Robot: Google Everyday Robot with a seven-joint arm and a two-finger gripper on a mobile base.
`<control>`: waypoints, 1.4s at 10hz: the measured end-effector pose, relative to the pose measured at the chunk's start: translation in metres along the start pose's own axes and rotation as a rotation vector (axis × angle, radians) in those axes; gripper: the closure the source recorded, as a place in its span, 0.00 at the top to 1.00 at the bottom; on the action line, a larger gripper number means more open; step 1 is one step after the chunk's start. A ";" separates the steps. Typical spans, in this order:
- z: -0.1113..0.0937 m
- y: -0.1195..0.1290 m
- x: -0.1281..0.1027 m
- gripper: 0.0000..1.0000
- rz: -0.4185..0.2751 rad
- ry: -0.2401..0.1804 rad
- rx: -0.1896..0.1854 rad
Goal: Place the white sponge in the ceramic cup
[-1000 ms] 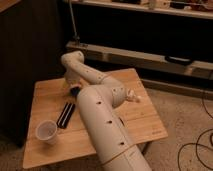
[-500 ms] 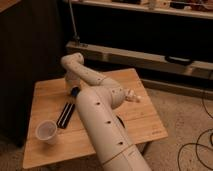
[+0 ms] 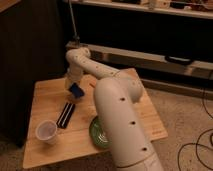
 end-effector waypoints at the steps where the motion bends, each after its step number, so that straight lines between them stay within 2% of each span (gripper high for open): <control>1: -0.027 0.004 0.005 0.00 -0.012 -0.050 -0.035; 3: -0.066 0.025 0.024 0.00 -0.058 -0.141 -0.107; 5: -0.080 0.061 0.047 0.00 -0.125 -0.209 -0.174; 6: -0.091 0.082 0.065 0.00 -0.177 -0.265 -0.221; 8: -0.106 0.109 0.088 0.00 -0.270 -0.337 -0.299; 9: -0.116 0.128 0.107 0.00 -0.356 -0.389 -0.358; 12: -0.135 0.167 0.139 0.00 -0.544 -0.505 -0.474; 13: -0.142 0.179 0.145 0.00 -0.599 -0.535 -0.519; 14: -0.147 0.190 0.149 0.00 -0.642 -0.551 -0.543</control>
